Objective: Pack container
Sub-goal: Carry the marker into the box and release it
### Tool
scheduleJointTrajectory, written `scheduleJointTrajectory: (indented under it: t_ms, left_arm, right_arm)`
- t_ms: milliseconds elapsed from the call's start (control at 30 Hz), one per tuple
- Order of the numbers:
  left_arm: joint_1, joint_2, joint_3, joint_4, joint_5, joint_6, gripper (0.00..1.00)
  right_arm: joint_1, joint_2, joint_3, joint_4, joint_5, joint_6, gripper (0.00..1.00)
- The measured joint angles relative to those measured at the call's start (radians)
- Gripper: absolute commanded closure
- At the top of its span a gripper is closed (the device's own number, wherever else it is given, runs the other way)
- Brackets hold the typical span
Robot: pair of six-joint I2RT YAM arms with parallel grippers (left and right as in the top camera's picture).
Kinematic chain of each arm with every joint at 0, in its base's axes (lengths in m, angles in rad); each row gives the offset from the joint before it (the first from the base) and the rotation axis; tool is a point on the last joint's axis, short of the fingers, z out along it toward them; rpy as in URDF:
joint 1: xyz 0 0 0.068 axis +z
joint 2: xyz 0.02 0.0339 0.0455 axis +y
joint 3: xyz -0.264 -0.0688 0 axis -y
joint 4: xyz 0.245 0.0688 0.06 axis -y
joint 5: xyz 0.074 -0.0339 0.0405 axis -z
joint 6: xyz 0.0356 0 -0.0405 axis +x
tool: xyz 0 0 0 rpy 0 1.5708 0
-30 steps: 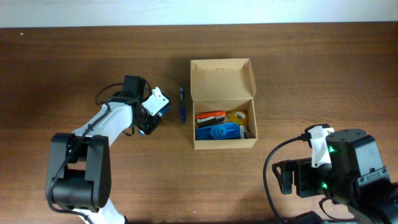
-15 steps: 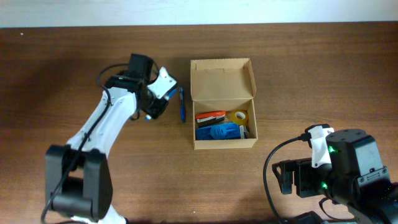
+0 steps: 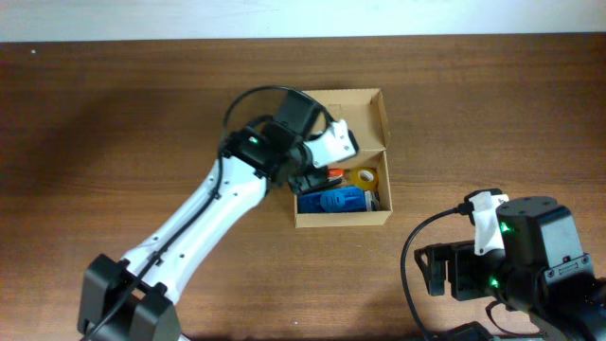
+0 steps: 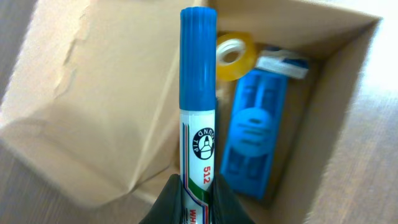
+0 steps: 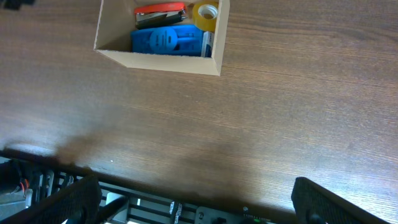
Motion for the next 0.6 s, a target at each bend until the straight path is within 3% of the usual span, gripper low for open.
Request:
scheduleJointTrajectory:
  t_ms: [267,600]
  left_arm:
    - [-0.104,0.081,0.001,-0.01,0.034,0.069,0.98]
    - [-0.107,0.146,0.001,-0.022,0.049,0.118,0.98]
  right_arm:
    - [0.0,0.0,0.0,0.0,0.0,0.0,0.01]
    - [0.0,0.0,0.0,0.0,0.0,0.0,0.01]
